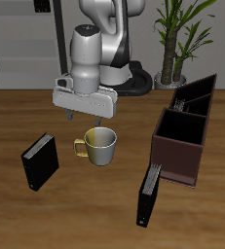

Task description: Place the yellow book into the left desk caddy's front compartment and place the white-yellow mug into the left desk caddy's right compartment

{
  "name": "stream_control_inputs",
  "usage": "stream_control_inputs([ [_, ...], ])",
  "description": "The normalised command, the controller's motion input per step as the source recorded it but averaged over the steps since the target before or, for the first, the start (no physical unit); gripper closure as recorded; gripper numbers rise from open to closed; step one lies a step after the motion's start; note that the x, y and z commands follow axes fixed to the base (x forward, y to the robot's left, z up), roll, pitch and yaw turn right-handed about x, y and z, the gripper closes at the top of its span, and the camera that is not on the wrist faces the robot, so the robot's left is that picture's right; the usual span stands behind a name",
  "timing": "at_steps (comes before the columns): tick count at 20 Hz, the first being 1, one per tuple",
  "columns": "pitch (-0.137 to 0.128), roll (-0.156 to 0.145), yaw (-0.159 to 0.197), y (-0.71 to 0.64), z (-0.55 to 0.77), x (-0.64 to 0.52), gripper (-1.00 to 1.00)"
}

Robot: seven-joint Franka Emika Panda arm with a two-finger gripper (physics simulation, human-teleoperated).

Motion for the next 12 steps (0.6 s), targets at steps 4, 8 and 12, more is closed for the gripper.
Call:
stream_control_inputs([
  [4, 0.058, -0.013, -0.030, -0.02, -0.26, 0.09, -1.00],
  [8, 0.040, -0.003, -0.034, -0.02, -0.17, 0.01, -1.00],
  [12, 0.069, 0.010, -0.029, 0.05, -0.31, 0.05, 1.00],
])
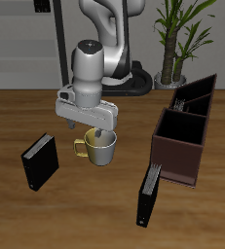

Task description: Place the yellow book into the left desk caddy's front compartment and place the white-yellow mug into the left desk caddy's right compartment

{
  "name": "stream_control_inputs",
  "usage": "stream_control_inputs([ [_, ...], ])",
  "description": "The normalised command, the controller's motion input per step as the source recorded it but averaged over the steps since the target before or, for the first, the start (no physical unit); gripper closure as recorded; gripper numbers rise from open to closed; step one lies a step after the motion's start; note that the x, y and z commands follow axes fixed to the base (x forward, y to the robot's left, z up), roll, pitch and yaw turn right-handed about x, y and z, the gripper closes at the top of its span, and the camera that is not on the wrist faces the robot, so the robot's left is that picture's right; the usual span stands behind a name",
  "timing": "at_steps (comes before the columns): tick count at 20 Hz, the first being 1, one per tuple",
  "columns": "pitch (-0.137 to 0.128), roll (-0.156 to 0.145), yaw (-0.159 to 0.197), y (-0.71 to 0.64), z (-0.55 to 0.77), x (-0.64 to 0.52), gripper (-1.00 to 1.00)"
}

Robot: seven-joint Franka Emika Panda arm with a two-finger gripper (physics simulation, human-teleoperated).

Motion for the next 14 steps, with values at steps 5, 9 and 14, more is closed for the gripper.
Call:
stream_control_inputs([
  [5, 0.033, 0.010, -0.024, 0.05, -0.15, -0.02, 1.00],
  [9, 0.007, 0.028, -0.015, 0.11, -0.07, -0.05, 1.00],
  [14, -0.009, 0.040, 0.007, 0.18, 0.10, -0.03, 1.00],
])
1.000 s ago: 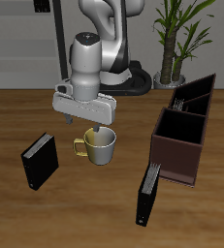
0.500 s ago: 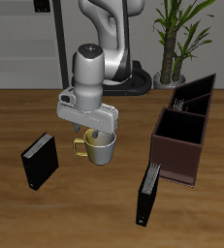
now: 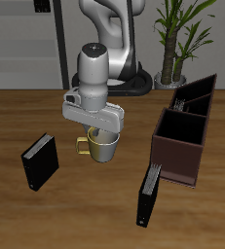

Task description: Place the yellow book into the left desk caddy's front compartment and place the white-yellow mug into the left desk caddy's right compartment

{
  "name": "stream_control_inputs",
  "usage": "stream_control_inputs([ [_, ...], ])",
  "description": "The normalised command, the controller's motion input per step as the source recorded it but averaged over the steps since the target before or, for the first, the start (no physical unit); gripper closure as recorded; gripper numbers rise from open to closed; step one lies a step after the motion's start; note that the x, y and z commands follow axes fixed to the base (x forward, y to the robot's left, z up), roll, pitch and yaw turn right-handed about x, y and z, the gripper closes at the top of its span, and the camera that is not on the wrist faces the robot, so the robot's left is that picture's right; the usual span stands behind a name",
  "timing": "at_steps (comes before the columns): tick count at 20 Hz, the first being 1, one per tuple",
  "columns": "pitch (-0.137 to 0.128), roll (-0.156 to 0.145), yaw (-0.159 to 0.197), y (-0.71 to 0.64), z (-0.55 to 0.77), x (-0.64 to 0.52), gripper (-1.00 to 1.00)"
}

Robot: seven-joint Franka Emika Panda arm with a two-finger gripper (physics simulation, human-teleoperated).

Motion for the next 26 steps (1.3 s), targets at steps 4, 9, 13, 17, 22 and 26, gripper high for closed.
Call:
stream_control_inputs([
  [4, -0.020, 0.011, 0.001, 0.09, 0.23, -0.05, 1.00],
  [9, -0.017, -0.013, 0.013, 0.03, 0.38, -0.11, 1.00],
  [13, -0.038, -0.027, 0.024, -0.08, 0.44, -0.13, 1.00],
  [17, -0.064, -0.065, 0.008, -0.04, 0.66, -0.18, 1.00],
  [22, -0.007, -0.044, -0.009, 0.04, 0.44, -0.07, 1.00],
  [26, -0.050, -0.016, 0.024, 0.19, 0.63, -0.24, 1.00],
])
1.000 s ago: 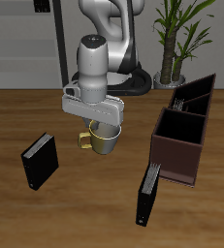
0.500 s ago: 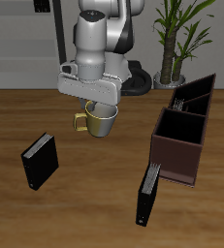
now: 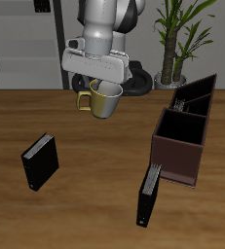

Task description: Place the yellow book into the left desk caddy's front compartment and place the white-yellow mug into the left desk caddy's right compartment

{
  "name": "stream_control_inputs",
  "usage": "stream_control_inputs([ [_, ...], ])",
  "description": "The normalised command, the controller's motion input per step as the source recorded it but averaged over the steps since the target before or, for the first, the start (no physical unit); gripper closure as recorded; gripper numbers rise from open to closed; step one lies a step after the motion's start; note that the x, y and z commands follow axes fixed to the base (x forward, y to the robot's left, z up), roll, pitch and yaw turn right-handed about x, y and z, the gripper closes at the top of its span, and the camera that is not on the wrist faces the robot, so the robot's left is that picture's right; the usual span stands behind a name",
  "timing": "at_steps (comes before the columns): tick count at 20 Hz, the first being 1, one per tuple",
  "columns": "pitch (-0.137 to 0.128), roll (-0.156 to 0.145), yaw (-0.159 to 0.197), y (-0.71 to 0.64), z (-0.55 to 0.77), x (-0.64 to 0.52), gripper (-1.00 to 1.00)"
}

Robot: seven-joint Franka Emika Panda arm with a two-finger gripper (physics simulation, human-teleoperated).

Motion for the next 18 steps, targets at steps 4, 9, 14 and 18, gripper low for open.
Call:
stream_control_inputs([
  [4, -0.019, -0.026, 0.009, 0.12, 0.32, -0.05, 1.00],
  [9, -0.030, 0.009, 0.032, 0.40, 0.45, -0.13, 1.00],
  [14, -0.007, 0.018, 0.032, 0.46, 0.28, 0.05, 1.00],
  [18, 0.004, -0.011, 0.006, 0.22, 0.19, 0.09, 1.00],
])
